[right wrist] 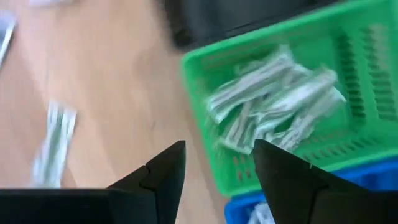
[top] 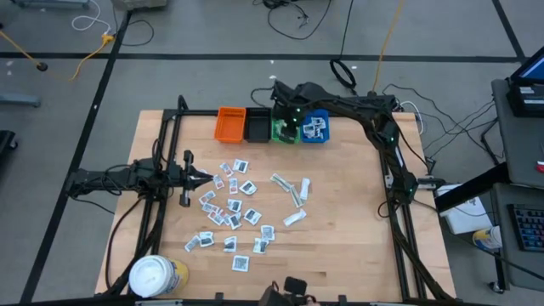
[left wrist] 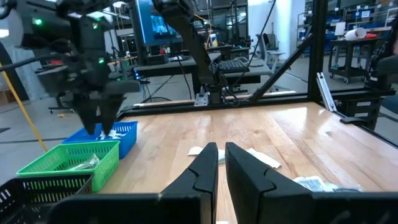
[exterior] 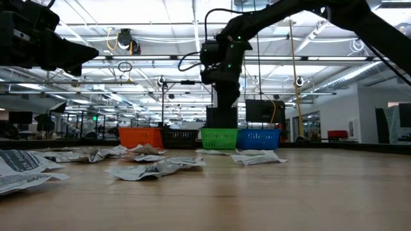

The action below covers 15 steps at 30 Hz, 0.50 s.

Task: Pick & Place First Aid Supplies
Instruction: Put the green bandage into the green bin

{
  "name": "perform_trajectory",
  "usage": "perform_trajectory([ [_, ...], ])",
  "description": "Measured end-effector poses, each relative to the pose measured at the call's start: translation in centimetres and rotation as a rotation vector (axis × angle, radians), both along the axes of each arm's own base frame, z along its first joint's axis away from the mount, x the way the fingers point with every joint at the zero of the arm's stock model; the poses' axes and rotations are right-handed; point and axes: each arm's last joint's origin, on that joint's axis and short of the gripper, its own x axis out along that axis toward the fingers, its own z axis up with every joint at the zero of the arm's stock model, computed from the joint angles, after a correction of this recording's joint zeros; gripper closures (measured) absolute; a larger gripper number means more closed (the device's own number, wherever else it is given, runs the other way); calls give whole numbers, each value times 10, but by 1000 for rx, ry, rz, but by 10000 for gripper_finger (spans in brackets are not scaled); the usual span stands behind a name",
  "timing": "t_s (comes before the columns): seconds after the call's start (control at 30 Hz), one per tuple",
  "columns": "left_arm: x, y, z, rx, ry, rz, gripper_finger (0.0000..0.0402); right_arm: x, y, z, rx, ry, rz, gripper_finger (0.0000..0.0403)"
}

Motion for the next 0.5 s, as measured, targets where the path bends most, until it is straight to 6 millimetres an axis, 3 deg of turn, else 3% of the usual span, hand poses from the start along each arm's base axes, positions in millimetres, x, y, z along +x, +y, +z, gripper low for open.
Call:
perform_trajectory([
  [0.27,0,0,0,0,0,0,364,-2,12,3,-121,57,577,232],
  [0.5,0,0,0,0,0,0,364,0,15,3,-145,25,759,238],
])
